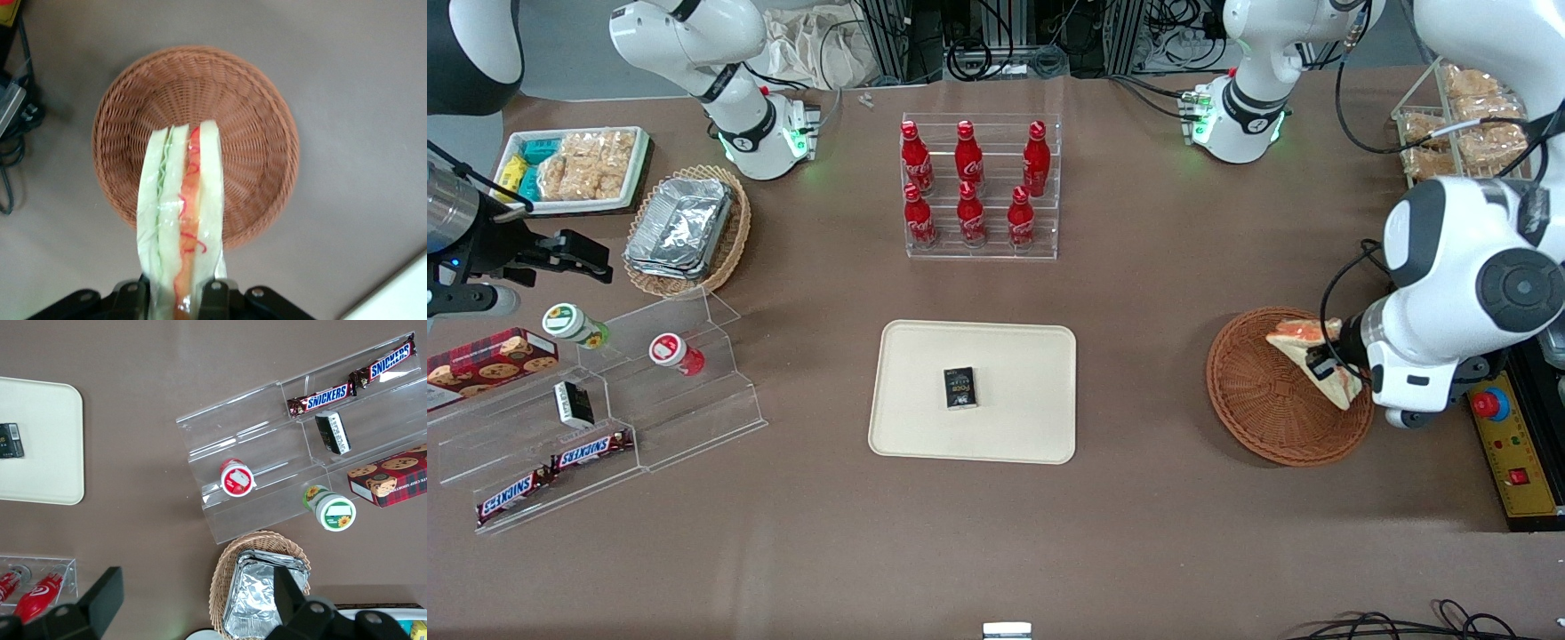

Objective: Place sandwich from basket to tray
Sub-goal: 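Carry the held sandwich over to the cream tray beside the black packet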

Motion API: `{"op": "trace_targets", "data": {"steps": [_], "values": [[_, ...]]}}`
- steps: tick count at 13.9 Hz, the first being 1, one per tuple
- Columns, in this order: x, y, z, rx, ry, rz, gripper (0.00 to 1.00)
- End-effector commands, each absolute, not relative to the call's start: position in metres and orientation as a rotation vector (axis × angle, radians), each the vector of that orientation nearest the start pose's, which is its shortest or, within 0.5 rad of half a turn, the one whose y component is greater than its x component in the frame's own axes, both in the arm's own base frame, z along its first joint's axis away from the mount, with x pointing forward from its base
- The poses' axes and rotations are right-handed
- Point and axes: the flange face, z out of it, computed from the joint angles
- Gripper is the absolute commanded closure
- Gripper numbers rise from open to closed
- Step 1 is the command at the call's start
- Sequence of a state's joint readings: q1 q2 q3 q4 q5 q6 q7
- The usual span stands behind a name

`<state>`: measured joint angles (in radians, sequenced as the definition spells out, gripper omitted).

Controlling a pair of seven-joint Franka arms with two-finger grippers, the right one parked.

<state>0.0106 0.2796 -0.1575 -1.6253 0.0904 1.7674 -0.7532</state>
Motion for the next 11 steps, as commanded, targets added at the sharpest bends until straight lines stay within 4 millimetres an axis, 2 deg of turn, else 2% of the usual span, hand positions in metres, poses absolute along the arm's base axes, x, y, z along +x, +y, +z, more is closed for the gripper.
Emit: {"op": "trace_targets", "data": {"steps": [1, 4, 7, 11], "values": [[0.625, -0.095, 0.457, -2.919, -0.823, 0.165, 0.72], [0.621, -0.121, 0.464, -2.951, -0.719, 0.144, 0.83], [0.621, -0.132, 0.478, -3.000, -0.561, 0.134, 0.84], [0.611, -0.191, 0.485, -3.057, -0.376, 0.109, 0.84]]}}
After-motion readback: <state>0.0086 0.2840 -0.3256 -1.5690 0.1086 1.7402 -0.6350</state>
